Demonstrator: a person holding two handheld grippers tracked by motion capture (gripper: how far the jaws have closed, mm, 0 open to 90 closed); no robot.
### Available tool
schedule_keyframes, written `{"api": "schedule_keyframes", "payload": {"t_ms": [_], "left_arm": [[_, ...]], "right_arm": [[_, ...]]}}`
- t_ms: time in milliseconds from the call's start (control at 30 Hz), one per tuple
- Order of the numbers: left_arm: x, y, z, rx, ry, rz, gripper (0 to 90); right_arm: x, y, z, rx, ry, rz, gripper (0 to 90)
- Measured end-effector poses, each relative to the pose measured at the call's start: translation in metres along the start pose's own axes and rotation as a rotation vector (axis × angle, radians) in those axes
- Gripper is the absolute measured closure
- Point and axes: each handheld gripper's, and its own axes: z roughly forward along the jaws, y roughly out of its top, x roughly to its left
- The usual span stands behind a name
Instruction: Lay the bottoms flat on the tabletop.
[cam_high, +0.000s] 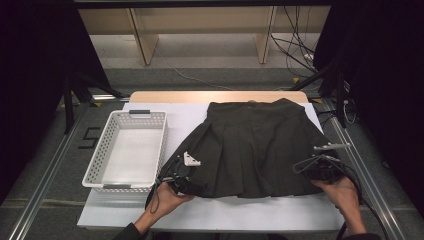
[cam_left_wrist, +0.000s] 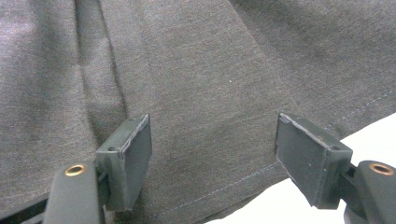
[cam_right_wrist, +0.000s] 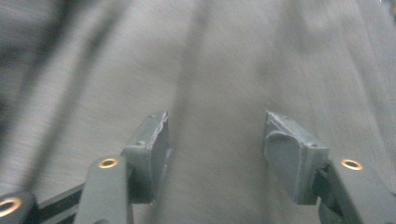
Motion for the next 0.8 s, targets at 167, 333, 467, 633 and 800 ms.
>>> {"api": "schedule_keyframes", "payload": {"t_ms": [167,333,467,633,800], "left_arm": [[0.001,-0.001,0.004,0.016,0.0,0.001,26.5],[0.0,-0.001,0.005,0.015,-0.004,0.013,26.5],[-0.001,-0.001,0.006,0.01,-0.003,0.009,26.6],[-0.001,-0.002,0.006,0.008,0.001,0.012,26.6],[-0.001,-0.001,0.006,0.004,0.003,0.013,26.7]], "right_arm": [[-0.016,-0.015,0.018,0.045,0.024,0.067,75.0],[0.007,-0.006,0.002,0.028,0.188,0.075,89.2],[0.025,0.0,-0.003,-0.005,0.252,0.074,89.0],[0.013,-0.007,0.01,0.047,0.116,0.058,78.6],[-0.007,-0.008,0.004,0.011,0.072,0.085,77.4]]}}
